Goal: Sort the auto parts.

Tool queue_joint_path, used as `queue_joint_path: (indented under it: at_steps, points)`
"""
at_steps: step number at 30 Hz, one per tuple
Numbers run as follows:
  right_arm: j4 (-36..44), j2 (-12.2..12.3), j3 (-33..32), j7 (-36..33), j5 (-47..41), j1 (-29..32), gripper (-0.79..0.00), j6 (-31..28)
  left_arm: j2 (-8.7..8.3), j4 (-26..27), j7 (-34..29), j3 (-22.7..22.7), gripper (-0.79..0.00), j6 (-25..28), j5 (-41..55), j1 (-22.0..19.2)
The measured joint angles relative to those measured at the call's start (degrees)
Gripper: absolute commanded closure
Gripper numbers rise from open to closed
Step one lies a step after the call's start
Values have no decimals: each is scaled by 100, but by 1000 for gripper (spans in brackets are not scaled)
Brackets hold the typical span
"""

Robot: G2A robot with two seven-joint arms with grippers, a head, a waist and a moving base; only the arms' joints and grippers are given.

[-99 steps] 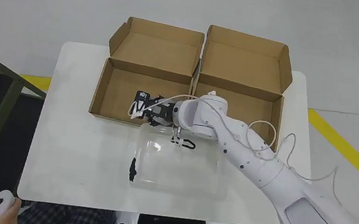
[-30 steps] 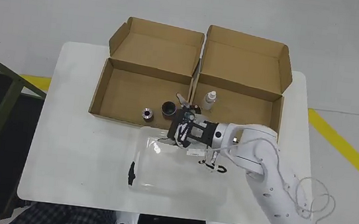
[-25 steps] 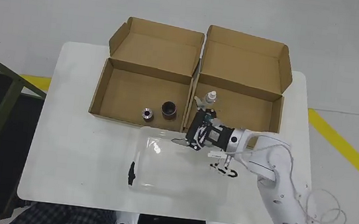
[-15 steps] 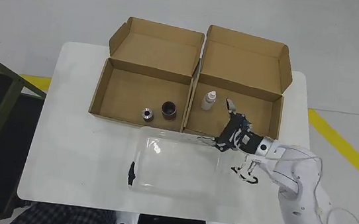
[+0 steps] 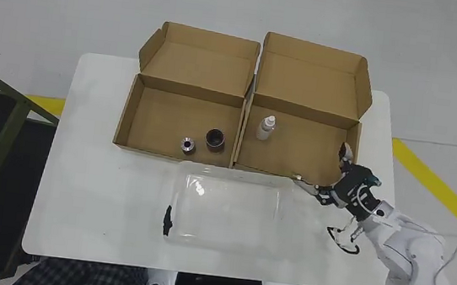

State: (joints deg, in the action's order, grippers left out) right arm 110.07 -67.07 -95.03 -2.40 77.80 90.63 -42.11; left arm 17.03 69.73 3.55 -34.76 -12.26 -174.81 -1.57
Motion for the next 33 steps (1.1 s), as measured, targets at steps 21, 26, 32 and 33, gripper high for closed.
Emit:
queue_joint_path:
  at_steps: [21, 26, 32, 33]
  points:
    - [11, 71, -1188, 1694, 175, 1449, -785, 579, 0, 0, 0, 0, -785, 0, 0, 0]
    - [-43, 69, -1214, 1775, 79, 1505, -785, 638, 0, 0, 0, 0, -785, 0, 0, 0]
    - [-41, 69, -1214, 1772, 82, 1503, -785, 637, 0, 0, 0, 0, -785, 0, 0, 0]
    - [-41, 69, -1214, 1772, 82, 1503, -785, 636, 0, 0, 0, 0, -785, 0, 0, 0]
